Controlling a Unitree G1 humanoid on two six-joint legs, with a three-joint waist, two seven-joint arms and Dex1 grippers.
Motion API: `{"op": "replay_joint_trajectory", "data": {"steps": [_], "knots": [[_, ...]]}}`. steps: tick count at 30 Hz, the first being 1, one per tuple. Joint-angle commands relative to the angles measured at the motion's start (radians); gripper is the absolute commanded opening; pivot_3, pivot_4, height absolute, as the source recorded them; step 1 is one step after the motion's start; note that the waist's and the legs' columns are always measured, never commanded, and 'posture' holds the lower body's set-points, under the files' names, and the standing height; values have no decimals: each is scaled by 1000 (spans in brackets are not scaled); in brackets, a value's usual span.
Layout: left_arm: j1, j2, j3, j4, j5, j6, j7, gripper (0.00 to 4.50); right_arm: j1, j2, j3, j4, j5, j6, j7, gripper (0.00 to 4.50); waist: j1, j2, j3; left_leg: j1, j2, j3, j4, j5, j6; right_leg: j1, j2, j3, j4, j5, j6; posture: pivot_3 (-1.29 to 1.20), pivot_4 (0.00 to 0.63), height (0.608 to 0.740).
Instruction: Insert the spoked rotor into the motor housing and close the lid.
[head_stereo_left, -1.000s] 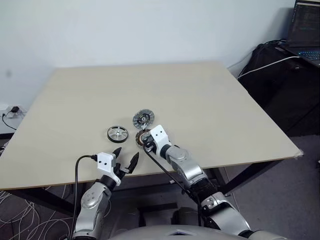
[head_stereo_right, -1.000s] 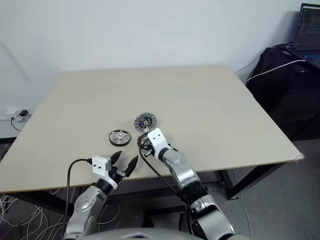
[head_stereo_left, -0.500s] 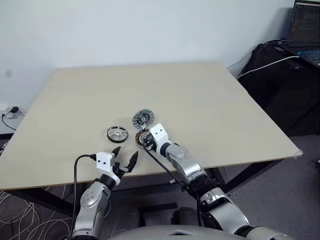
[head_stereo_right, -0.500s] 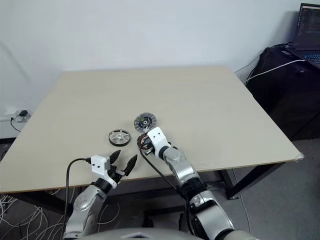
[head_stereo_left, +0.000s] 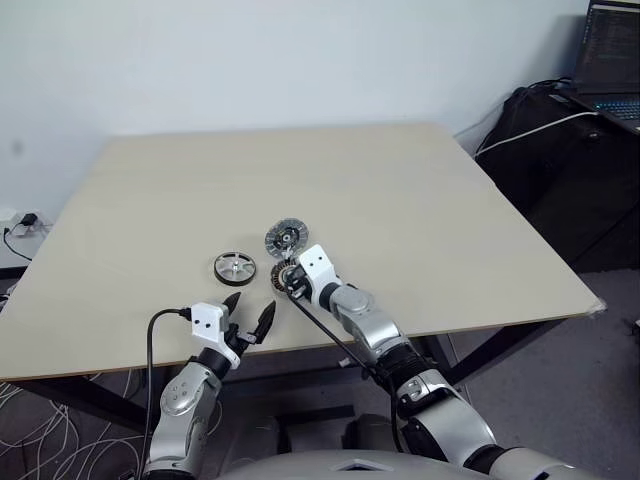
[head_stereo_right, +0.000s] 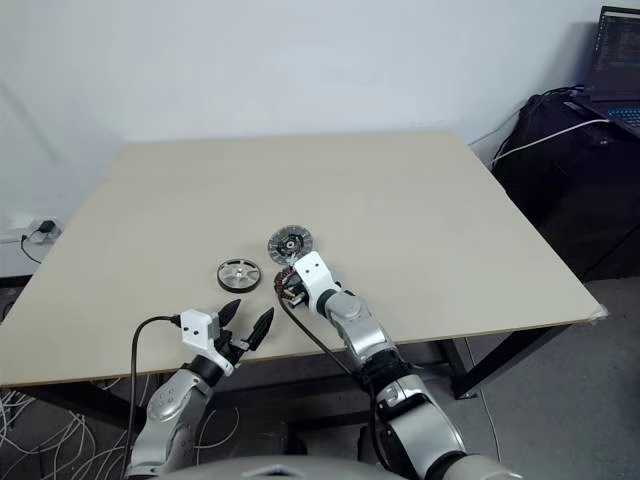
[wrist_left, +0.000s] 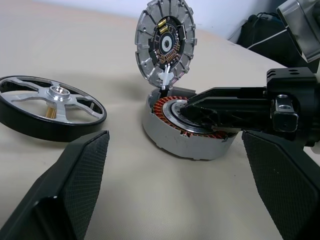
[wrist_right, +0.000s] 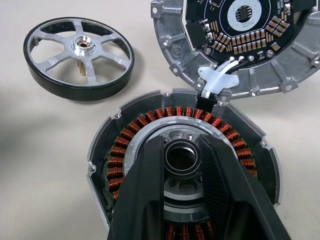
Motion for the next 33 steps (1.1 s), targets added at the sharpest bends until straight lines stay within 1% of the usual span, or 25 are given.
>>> {"op": "replay_joint_trajectory", "data": {"steps": [1,3,5,8,11,15,17,20,23,26,30,32,33], "knots": [[-12,-4,2,-17,-6,-2,-3,4500,-3,7,-20,-40,14,-12,11,2024,0,0,0,0,0,0,0,0,0,0,0,0,0,0,0,0,0,740],[-11,-4,2,-18,-8,-2,-4,4500,11,5,-16,-71,25,-6,36,2661,0,0,0,0,0,0,0,0,0,0,0,0,0,0,0,0,0,740],[-9,-4,1,-19,-9,-2,-4,4500,34,3,-12,-128,40,5,64,2661,0,0,0,0,0,0,0,0,0,0,0,0,0,0,0,0,0,740],[-6,-4,0,-22,-10,-1,-3,4500,84,8,-24,-266,90,51,98,2661,1,0,0,0,0,0,0,0,0,0,-1,0,0,0,0,0,0,740],[-4,-5,0,-24,-11,0,-2,4500,140,6,-34,-409,132,117,99,2024,3,0,0,0,0,0,0,0,0,0,-2,0,0,0,0,0,0,740],[-2,-4,1,-26,-14,2,-4,4500,204,-14,-20,-543,133,189,74,770,6,0,0,0,0,0,0,0,0,0,-3,0,0,0,0,0,0,740],[0,-4,1,-26,-15,2,-4,4500,240,-30,-7,-600,117,221,54,58,8,0,0,-1,0,0,-1,0,0,-1,-3,0,0,0,0,0,0,740],[2,-8,15,-28,-11,0,18,4500,295,-79,40,-663,72,225,45,22,9,0,0,-1,0,0,-1,0,0,-1,-4,0,-1,0,0,0,0,740],[-9,-10,86,-2,-40,-3,66,4500,343,-108,60,-706,63,230,40,22,9,0,0,-1,0,0,-2,0,0,-2,-4,0,-1,0,0,0,0,740],[-38,17,194,56,-117,20,74,4500,376,-117,46,-726,69,242,21,22,9,-1,0,-1,1,0,-2,0,0,-2,-3,0,-1,-1,0,0,0,740],[-79,25,316,147,-251,77,29,4500,400,-124,29,-744,76,252,5,22,10,-1,0,-1,2,-1,-1,0,-1,-1,-3,-3,-1,-3,4,0,0,740],[-59,-41,256,20,-212,119,119,4500,412,-127,26,-752,79,254,0,22,15,-4,0,-1,2,0,-1,0,-1,-1,-4,-3,-1,-3,4,0,0,740],[-60,-82,229,-68,-223,172,184,4500,421,-131,24,-764,82,255,2,22,19,-5,0,-1,1,-1,-1,0,-1,0,-4,-3,-2,-2,3,0,0,740]]}}
